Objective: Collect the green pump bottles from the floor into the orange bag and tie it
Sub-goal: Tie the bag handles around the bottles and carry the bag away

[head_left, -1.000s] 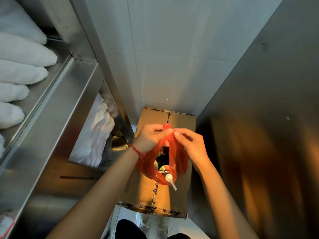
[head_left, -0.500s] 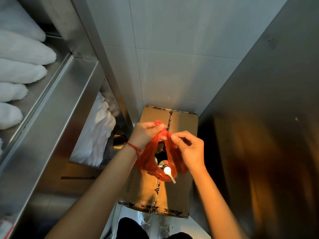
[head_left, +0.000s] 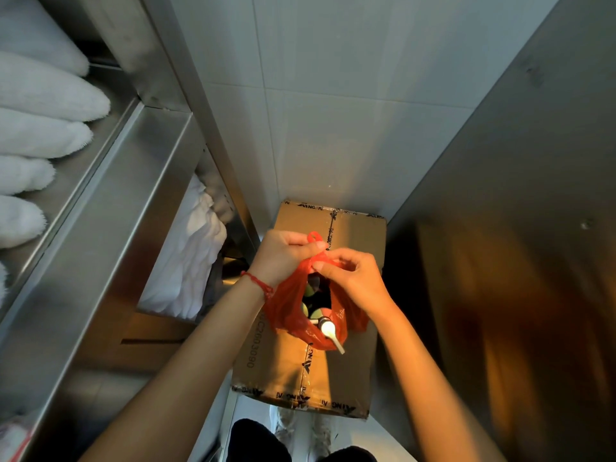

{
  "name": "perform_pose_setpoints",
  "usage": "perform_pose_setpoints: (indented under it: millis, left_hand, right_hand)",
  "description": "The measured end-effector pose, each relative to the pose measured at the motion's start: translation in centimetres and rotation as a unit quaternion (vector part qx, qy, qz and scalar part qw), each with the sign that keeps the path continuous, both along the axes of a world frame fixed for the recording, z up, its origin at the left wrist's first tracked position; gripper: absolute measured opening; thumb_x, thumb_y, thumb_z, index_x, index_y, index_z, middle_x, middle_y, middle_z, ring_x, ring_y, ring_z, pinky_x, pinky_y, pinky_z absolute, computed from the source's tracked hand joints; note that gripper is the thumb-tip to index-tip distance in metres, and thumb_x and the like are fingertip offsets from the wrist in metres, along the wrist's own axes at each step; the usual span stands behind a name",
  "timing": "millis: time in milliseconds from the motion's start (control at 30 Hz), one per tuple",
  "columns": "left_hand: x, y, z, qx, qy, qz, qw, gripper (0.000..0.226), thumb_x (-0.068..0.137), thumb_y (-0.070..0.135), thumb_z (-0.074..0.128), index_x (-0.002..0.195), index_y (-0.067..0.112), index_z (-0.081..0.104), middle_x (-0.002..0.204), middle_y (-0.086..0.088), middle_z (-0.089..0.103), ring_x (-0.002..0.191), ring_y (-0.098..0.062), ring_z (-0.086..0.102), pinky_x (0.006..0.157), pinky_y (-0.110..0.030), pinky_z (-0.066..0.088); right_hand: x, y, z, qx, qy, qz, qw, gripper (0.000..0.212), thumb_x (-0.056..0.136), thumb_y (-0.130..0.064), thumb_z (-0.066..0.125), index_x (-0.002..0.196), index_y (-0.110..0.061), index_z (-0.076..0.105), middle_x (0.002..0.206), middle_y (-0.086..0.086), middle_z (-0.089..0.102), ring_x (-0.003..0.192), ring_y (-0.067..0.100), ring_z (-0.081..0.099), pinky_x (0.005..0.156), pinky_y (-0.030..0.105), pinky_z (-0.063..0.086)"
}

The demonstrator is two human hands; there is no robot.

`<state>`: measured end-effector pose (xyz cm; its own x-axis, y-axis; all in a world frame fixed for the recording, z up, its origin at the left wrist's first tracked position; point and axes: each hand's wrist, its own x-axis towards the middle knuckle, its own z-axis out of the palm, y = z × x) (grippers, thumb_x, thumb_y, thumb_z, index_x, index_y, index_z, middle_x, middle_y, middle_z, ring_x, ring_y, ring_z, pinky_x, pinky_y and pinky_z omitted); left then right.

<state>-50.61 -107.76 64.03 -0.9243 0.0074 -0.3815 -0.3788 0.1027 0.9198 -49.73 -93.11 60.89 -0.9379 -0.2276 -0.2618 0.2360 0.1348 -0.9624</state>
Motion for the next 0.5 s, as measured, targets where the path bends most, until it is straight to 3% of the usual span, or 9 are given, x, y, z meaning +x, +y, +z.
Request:
perform_pose_setpoints:
  millis: [100, 233, 367, 433, 500]
  left_hand:
    - [0.2, 0.0, -0.1, -0.043, 0.045, -0.012, 0.998, 0.008, 0.075, 0.009, 0.07, 0.075, 0.016, 0.072, 0.059, 0.007, 0.068, 0.054, -0.001, 0.062, 0.054, -0.013, 0.051]
    - [0.8, 0.2, -0.6, -0.052, 0.052, 0.034, 0.997, 0.016, 0.073, 0.009, 0.072, 0.067, 0.024, 0.07, 0.062, -0.001, 0.067, 0.053, 0.001, 0.061, 0.053, -0.01, 0.049]
    - [1.5, 0.7, -1.2, -0.022, 0.032, 0.083, 0.996, 0.021, 0.073, 0.009, 0.071, 0.065, 0.028, 0.07, 0.053, 0.011, 0.069, 0.054, 0.001, 0.063, 0.051, -0.008, 0.047]
    - [1.8, 1.0, -1.4, -0.008, 0.019, 0.109, 0.994, 0.021, 0.074, 0.01, 0.071, 0.064, 0.029, 0.07, 0.054, 0.013, 0.069, 0.055, 0.0, 0.064, 0.051, -0.01, 0.047]
    - [1.9, 1.2, -1.5, -0.011, 0.007, 0.128, 0.992, 0.021, 0.074, 0.013, 0.07, 0.062, 0.03, 0.07, 0.057, 0.01, 0.069, 0.062, -0.003, 0.065, 0.055, -0.014, 0.049]
  right_hand:
    - [-0.1, 0.0, 0.0, 0.047, -0.009, 0.006, 0.999, 0.008, 0.073, -0.021, 0.074, 0.078, -0.015, 0.072, 0.082, 0.013, 0.072, 0.08, 0.027, 0.068, 0.076, 0.043, 0.054]
    - [-0.2, 0.0, -0.5, 0.173, 0.029, 0.024, 0.984, 0.025, 0.075, -0.033, 0.07, 0.06, -0.012, 0.068, 0.053, -0.002, 0.061, 0.053, 0.006, 0.055, 0.055, 0.029, 0.045]
    - [0.0, -0.2, -1.4, 0.204, 0.039, -0.02, 0.978, 0.04, 0.075, -0.032, 0.068, 0.041, -0.017, 0.053, 0.038, -0.008, 0.049, 0.042, 0.003, 0.045, 0.042, 0.015, 0.032]
    - [0.3, -0.5, -1.7, 0.195, 0.019, -0.04, 0.98, 0.037, 0.075, -0.031, 0.067, 0.045, -0.01, 0.058, 0.042, 0.0, 0.054, 0.044, 0.003, 0.045, 0.046, 0.021, 0.036]
    - [0.5, -0.7, -1.7, 0.121, -0.041, -0.066, 0.99, 0.029, 0.076, -0.025, 0.066, 0.05, -0.012, 0.064, 0.049, 0.003, 0.06, 0.051, 0.008, 0.054, 0.056, 0.028, 0.045]
